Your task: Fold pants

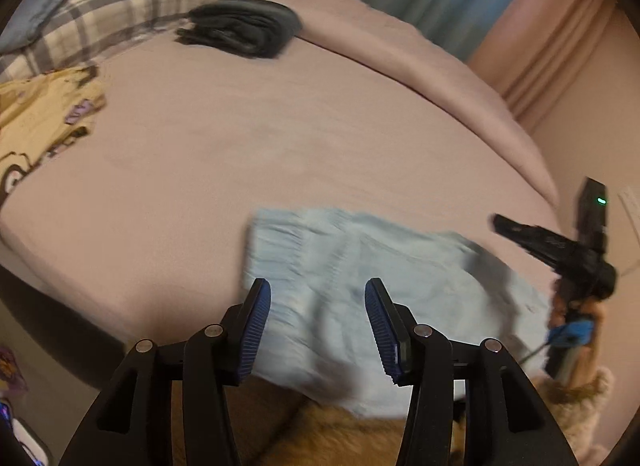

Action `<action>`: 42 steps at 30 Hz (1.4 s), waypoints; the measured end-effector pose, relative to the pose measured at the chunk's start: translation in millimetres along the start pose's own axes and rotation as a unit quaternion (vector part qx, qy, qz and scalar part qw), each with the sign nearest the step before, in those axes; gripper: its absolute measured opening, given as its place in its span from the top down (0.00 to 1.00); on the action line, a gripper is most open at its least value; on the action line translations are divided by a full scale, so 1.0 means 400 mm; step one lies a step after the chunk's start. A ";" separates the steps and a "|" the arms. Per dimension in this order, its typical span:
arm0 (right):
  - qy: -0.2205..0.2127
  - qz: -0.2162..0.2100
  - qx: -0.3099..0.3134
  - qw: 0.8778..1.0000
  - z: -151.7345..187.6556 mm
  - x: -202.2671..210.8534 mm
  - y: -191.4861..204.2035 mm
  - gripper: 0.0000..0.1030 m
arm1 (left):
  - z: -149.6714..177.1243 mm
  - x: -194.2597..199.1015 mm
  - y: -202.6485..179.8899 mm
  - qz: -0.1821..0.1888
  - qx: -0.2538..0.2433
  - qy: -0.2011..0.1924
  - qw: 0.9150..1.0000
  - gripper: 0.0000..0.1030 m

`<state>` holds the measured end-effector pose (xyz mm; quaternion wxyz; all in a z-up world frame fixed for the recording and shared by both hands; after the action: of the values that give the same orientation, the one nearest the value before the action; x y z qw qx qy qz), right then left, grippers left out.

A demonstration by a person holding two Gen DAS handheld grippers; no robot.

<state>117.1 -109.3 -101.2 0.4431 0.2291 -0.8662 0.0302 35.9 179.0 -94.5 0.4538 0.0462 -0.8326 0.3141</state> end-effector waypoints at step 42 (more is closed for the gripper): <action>0.038 0.063 0.042 0.996 0.279 0.023 0.069 0.83 | 0.041 0.008 -0.011 -0.134 -0.012 -0.069 0.989 0.54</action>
<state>16.7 -116.7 -157.6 0.4631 0.1914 -0.8592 0.1033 23.4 167.0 -96.4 0.4339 0.1735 -0.8519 0.2365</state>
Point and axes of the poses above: each gripper's, at about its wrist camera, not at the fingertips, and x roughly against the way its jaws point, y to its left, z to its underside, the point moved 7 cm from there along -x, roughly the way its jaws point, and after that the axes turned 14 degrees about x, right-handed, at the moved point
